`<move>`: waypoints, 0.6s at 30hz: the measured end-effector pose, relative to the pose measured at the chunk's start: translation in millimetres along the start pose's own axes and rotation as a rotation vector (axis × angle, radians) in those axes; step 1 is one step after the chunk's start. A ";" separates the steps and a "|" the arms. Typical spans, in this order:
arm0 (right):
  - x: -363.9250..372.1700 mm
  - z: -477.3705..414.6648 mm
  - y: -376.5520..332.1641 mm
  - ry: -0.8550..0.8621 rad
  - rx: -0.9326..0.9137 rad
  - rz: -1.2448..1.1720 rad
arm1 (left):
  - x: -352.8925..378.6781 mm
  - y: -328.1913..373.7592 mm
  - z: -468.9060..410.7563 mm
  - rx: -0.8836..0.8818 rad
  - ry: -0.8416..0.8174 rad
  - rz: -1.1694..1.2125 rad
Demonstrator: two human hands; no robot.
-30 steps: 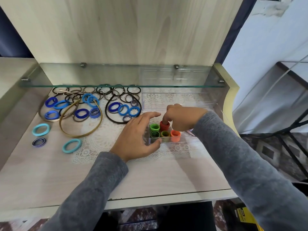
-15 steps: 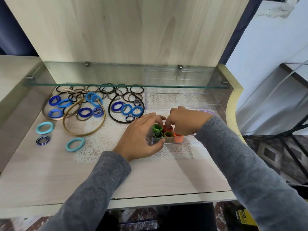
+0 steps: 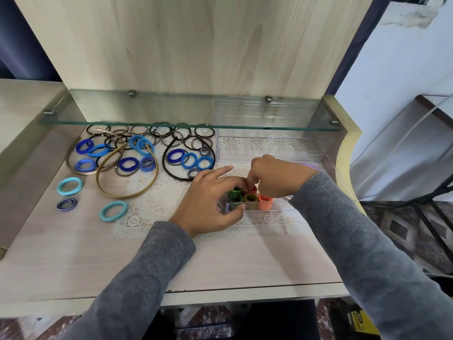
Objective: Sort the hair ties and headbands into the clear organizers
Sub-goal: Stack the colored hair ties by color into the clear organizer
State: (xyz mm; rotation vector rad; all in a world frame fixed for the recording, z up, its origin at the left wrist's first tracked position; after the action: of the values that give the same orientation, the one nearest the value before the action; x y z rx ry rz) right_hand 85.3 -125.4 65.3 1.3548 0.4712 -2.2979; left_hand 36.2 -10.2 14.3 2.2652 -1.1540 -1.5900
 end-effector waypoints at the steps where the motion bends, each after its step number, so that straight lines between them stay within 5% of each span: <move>1: -1.8 0.0 1.4 0.026 -0.016 -0.018 | -0.3 0.7 0.0 0.003 0.003 0.000; 9: -10.1 6.1 29.5 0.501 -0.058 -0.322 | -0.6 1.6 0.5 0.008 0.000 0.002; 18: 11.1 7.5 37.5 0.608 0.001 -0.328 | -3.0 3.8 -0.5 0.008 0.014 -0.014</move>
State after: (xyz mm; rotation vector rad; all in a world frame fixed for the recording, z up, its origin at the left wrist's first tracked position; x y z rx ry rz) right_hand 94.6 -163.1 56.3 2.1105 0.9372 -2.0766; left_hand 34.3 -11.0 18.6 2.2902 -1.1459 -1.5749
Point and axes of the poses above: each hand's wrist, its own z-axis away from the middle knuckle, its own x-axis out of the palm, y = z × x, the point moved 6 cm from there along -z, towards the middle knuckle
